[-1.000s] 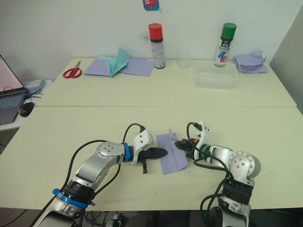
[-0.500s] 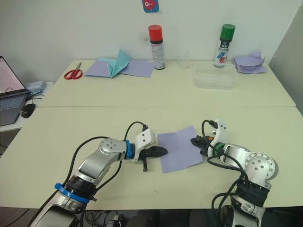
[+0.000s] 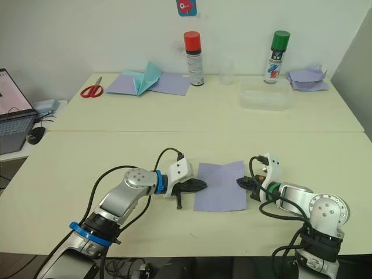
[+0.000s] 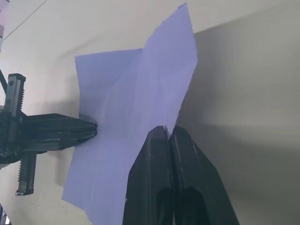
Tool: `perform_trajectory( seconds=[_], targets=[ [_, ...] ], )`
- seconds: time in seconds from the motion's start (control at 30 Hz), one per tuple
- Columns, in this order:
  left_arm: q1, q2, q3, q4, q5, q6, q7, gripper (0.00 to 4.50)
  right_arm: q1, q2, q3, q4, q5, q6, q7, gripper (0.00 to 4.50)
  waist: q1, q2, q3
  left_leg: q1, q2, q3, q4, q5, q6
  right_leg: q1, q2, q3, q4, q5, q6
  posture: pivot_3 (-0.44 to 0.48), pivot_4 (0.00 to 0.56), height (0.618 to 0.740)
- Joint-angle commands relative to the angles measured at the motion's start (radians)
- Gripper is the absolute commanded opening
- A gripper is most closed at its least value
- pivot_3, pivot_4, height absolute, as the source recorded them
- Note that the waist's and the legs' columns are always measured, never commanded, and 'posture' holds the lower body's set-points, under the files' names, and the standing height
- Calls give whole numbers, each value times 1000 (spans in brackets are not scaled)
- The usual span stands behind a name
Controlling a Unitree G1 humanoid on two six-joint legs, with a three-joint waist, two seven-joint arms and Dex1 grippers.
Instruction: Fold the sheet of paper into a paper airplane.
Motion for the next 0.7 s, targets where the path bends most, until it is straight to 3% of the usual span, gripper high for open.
perform_trajectory(
  seconds=[0.03,0.7],
  targets=[
    [8,6,-22,40,48,14,13,0,4,-20,-2,-33,39,8,-12,32,0,0,0,0,0,0,0,0,0,0,0,0,0,0,0,0,150,740],
    [20,5,-38,33,47,8,2,0,-41,-58,70,-10,-84,-55,88,32,1,0,0,2,0,-1,0,0,0,3,0,0,-1,0,0,0,150,740]
  ],
)
